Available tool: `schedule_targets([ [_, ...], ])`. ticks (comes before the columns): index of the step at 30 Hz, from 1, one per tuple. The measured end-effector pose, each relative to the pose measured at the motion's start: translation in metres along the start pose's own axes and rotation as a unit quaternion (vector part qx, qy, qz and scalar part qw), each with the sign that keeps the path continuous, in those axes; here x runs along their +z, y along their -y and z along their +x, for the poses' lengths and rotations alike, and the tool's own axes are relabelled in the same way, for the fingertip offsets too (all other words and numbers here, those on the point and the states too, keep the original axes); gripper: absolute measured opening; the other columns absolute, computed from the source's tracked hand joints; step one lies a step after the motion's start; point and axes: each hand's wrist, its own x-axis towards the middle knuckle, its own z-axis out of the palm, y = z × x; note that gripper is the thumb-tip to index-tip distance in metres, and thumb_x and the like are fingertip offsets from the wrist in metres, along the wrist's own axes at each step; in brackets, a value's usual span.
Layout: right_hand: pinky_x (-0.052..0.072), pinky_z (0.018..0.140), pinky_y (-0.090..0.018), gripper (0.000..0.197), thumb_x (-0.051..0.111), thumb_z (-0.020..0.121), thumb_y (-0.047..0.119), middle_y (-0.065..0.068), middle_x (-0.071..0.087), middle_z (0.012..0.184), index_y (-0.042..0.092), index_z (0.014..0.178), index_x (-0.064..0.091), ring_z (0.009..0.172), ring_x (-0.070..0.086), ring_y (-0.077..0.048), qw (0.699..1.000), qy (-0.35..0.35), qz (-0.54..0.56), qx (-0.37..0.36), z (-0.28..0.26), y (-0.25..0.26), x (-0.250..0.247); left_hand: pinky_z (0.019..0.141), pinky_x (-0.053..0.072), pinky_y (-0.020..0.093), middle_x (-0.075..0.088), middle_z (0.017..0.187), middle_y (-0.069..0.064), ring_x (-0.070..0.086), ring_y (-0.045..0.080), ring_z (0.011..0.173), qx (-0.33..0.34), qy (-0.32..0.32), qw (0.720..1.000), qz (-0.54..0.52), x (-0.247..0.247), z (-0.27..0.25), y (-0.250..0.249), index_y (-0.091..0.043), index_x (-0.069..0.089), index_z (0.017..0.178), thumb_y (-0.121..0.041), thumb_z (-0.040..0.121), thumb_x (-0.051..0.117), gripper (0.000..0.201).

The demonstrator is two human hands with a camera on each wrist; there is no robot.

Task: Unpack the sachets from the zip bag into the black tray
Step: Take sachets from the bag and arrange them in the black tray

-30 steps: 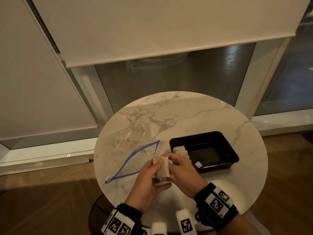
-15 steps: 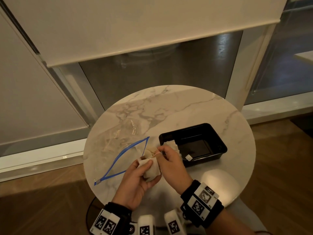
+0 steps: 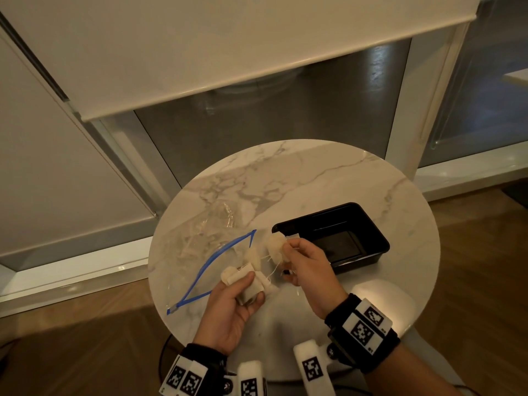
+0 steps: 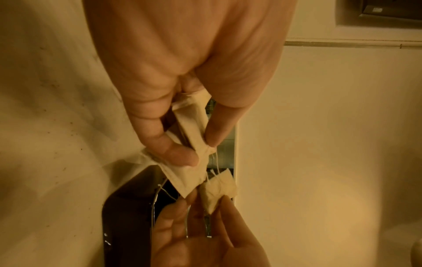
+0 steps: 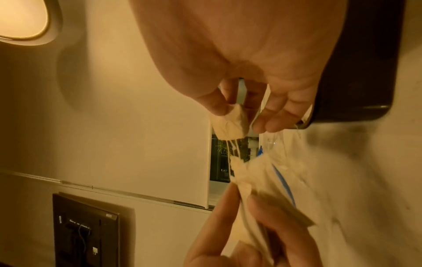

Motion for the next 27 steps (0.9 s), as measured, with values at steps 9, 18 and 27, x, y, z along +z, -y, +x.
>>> schedule_targets([
  [9,0.055,0.063,-0.029,0.013,0.062,0.094,0.017,0.0,0.072,0.081,0.015,0.088,0.073,0.071,0.065,-0.011,0.946,0.042,-0.317,-0.057,0.004,-0.017,-0.01,0.06,0.06,0.029,0.074,0.107,0.015,0.072,0.023,0.09,0.013,-0.031,0.999,0.032,-0.009,0.001,-0.004,-0.003,0.066,0.119,-0.006,0.092,0.065,0.027],
  [18,0.042,0.059,-0.014,0.014,0.056,0.098,0.032,0.007,0.065,0.08,0.024,0.096,0.067,0.069,0.058,-0.002,0.894,0.084,-0.431,-0.088,-0.003,-0.008,-0.004,0.065,0.06,0.031,0.071,0.118,0.019,0.071,0.028,0.101,0.019,-0.047,0.998,0.043,-0.012,0.002,0.003,-0.003,0.064,0.122,-0.006,0.094,0.064,0.028],
  [27,0.052,0.065,-0.026,0.017,0.071,0.089,0.028,0.001,0.068,0.073,0.028,0.075,0.062,0.067,0.062,-0.008,0.891,0.143,-0.421,-0.094,-0.006,-0.007,-0.005,0.071,0.061,0.035,0.073,0.115,0.019,0.071,0.032,0.106,0.03,-0.016,0.999,0.031,-0.006,-0.001,0.001,-0.005,0.063,0.121,-0.01,0.096,0.06,0.026],
])
